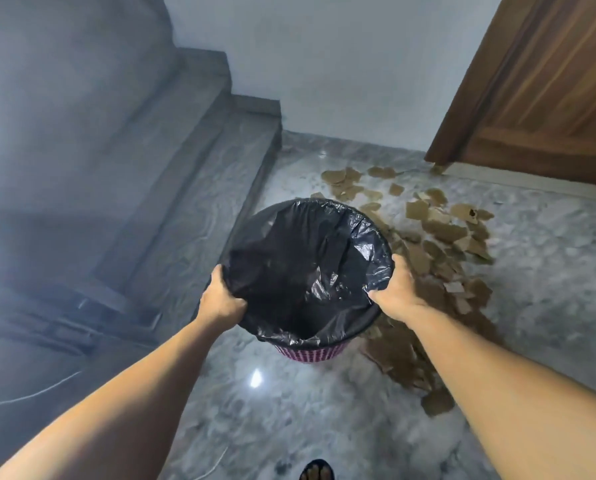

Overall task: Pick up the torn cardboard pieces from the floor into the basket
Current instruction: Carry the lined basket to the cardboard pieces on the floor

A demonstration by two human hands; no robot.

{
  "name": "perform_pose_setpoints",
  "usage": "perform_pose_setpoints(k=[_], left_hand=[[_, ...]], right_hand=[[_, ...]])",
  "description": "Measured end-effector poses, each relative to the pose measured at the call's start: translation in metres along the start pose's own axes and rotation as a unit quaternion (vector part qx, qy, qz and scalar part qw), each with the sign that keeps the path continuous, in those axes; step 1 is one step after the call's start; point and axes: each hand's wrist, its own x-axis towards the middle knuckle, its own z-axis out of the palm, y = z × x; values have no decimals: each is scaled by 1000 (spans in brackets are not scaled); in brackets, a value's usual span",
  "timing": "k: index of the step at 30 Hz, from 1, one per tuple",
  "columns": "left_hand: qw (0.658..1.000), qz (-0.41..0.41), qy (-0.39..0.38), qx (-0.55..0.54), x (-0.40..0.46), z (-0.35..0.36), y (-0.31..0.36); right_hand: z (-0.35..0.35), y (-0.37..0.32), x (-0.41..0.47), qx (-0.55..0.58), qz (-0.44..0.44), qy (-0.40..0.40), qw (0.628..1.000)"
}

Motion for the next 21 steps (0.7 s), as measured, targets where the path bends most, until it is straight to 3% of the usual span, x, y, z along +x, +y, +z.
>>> perform_pose_setpoints(k=[4, 11, 21], left_hand=[[998, -12, 27, -63, 63, 16, -58], [996, -9, 79, -31, 121, 40, -113], [988, -55, 146, 5, 159, 80, -178]], right_hand=[[54, 2, 57, -18, -27, -41, 999], [144, 33, 141, -38, -18, -107, 993], [216, 63, 185, -97, -78, -75, 989]])
